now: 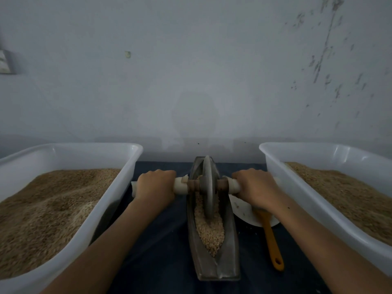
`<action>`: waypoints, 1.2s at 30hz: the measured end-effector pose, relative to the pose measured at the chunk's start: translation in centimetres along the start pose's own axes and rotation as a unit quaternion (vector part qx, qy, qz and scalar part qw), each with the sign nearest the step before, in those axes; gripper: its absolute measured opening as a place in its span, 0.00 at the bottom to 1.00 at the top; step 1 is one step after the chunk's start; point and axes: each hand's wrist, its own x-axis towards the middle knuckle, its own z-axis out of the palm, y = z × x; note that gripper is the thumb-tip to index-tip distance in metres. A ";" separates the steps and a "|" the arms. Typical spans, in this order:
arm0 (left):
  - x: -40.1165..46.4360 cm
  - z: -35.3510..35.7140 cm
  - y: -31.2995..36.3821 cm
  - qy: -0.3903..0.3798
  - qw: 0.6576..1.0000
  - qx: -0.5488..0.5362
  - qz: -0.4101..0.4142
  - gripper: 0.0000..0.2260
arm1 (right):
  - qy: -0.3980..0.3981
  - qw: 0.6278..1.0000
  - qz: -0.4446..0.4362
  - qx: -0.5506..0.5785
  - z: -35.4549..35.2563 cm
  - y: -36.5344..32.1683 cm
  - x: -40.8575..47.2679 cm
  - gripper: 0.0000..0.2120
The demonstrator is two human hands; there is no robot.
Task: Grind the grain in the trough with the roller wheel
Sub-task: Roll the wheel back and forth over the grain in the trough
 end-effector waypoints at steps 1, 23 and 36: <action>0.0 0.0 0.1 0.018 1.000 0.003 0.000 0.08 | 0.009 1.000 0.004 0.008 0.3 0.1 0.0 0.06; 0.1 0.2 0.1 -0.018 0.999 -0.021 -0.018 0.07 | 0.028 0.999 0.006 -0.015 0.0 -0.4 -0.1 0.06; 0.5 -0.5 -0.7 -0.200 0.977 -0.068 -0.008 0.18 | -0.163 0.986 -0.018 -0.036 -2.5 -0.4 0.1 0.09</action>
